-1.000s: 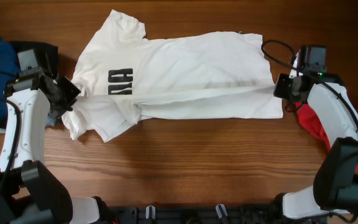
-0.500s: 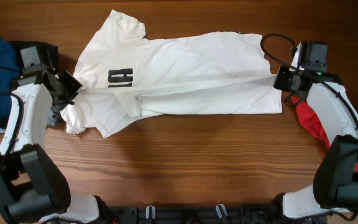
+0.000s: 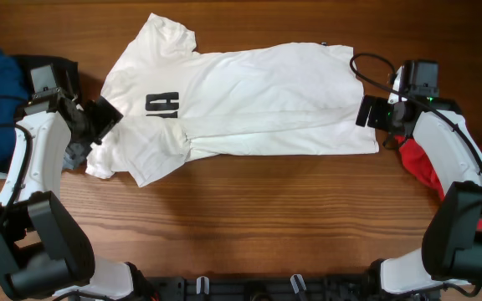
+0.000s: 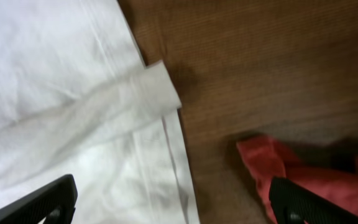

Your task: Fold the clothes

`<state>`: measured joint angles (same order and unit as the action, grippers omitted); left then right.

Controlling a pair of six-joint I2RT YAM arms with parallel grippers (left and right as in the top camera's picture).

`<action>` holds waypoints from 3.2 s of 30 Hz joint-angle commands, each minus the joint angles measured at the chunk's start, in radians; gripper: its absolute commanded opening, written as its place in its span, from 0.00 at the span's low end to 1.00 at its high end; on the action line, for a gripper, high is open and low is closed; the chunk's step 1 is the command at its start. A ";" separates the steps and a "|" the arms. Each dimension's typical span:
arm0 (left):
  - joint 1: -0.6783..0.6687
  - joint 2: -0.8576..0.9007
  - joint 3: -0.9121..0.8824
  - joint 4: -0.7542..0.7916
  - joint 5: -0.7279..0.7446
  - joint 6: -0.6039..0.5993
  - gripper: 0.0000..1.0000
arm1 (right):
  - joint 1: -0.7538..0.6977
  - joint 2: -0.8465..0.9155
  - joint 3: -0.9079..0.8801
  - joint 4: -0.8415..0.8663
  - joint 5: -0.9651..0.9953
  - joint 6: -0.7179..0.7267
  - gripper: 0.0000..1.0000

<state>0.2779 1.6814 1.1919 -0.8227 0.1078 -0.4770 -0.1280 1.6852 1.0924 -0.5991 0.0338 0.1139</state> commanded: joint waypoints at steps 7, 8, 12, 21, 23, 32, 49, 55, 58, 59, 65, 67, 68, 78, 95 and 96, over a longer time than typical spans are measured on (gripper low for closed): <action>-0.097 0.008 -0.005 -0.069 0.037 0.027 0.91 | -0.004 0.060 -0.007 -0.075 -0.074 -0.034 1.00; -0.109 0.008 -0.011 -0.067 0.031 0.028 0.91 | -0.004 0.076 -0.007 -0.076 -0.093 -0.037 1.00; -0.130 0.008 -0.056 -0.052 -0.013 0.027 0.91 | -0.004 0.136 -0.008 -0.087 -0.172 -0.036 0.99; -0.130 0.008 -0.182 0.031 -0.023 0.027 0.93 | -0.004 0.237 -0.008 -0.132 -0.192 -0.035 0.90; -0.130 0.008 -0.210 0.061 -0.023 0.027 0.94 | -0.004 0.238 -0.008 -0.142 -0.188 -0.035 0.80; -0.130 0.008 -0.298 0.072 -0.089 0.027 0.84 | -0.005 0.238 -0.008 -0.279 0.043 0.106 0.04; -0.039 0.002 -0.306 -0.123 -0.263 -0.059 0.04 | -0.005 0.233 -0.008 -0.473 0.217 0.282 0.04; -0.039 -0.062 -0.306 -0.098 -0.151 -0.012 0.06 | -0.005 0.232 -0.008 -0.476 0.222 0.287 0.04; -0.039 -0.158 -0.306 -0.090 -0.080 -0.001 0.06 | -0.005 0.221 -0.008 -0.485 0.237 0.306 0.04; -0.039 -0.196 -0.306 -0.085 -0.061 -0.001 0.06 | -0.005 0.215 -0.008 -0.487 0.236 0.306 0.04; -0.041 -0.308 -0.307 -0.007 -0.015 0.025 0.38 | -0.004 0.163 -0.008 -0.481 0.235 0.305 0.04; -0.041 -0.288 -0.307 -0.012 -0.023 0.028 0.49 | -0.004 0.160 -0.008 -0.479 0.235 0.304 0.04; -0.040 -0.270 -0.308 -0.014 -0.022 0.027 0.52 | -0.004 0.160 -0.008 -0.477 0.234 0.304 0.04; -0.040 -0.064 -0.308 0.074 -0.023 0.026 0.52 | -0.004 0.160 -0.008 -0.452 0.209 0.279 0.04; 0.013 -0.043 -0.307 -0.030 -0.533 -0.160 0.04 | -0.005 0.160 -0.008 -0.481 0.262 0.282 0.04; 0.010 -0.046 -0.307 -0.030 -0.520 -0.160 0.04 | -0.005 0.160 -0.008 -0.480 0.261 0.283 0.04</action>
<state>0.2790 1.6413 0.8852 -0.8539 -0.3099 -0.5831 -0.1287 1.8706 1.0943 -1.0771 0.2375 0.3962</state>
